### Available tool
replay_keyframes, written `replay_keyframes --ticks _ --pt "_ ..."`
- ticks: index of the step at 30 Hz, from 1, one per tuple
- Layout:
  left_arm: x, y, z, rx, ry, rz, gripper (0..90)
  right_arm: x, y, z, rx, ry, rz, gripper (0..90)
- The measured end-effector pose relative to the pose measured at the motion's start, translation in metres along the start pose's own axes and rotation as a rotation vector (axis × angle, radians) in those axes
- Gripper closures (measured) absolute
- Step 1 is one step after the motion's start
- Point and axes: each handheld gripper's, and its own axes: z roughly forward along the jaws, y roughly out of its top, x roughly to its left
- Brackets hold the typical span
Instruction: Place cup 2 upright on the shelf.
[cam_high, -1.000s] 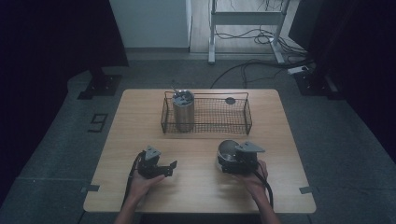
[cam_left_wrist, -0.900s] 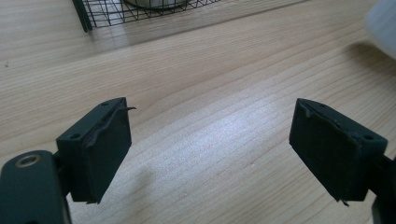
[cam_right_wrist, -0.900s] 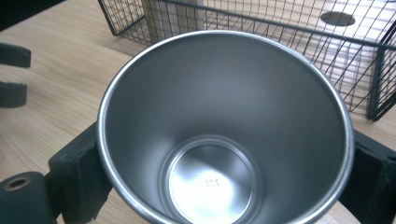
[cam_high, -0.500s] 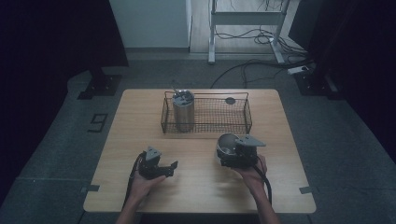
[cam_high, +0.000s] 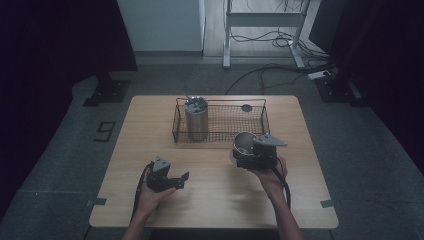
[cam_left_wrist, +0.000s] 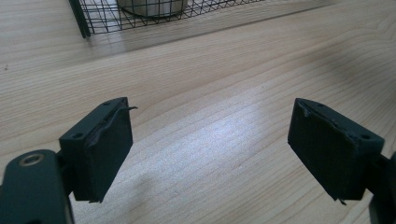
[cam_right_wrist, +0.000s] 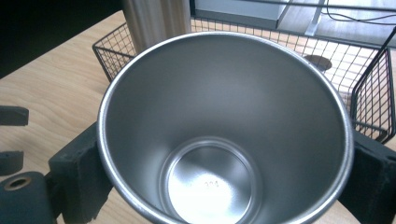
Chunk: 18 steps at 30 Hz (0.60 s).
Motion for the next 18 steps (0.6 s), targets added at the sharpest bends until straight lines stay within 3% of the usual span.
replay_keyframes --ticks 13,18 --pt "-0.004 -0.002 0.004 0.02 -0.007 0.017 14.2 0.001 0.023 0.004 -0.01 0.019 0.008 7.0" --pt "-0.005 -0.001 0.003 0.007 0.002 0.024 14.4 -0.002 0.032 0.005 -0.013 0.032 0.011 7.0"
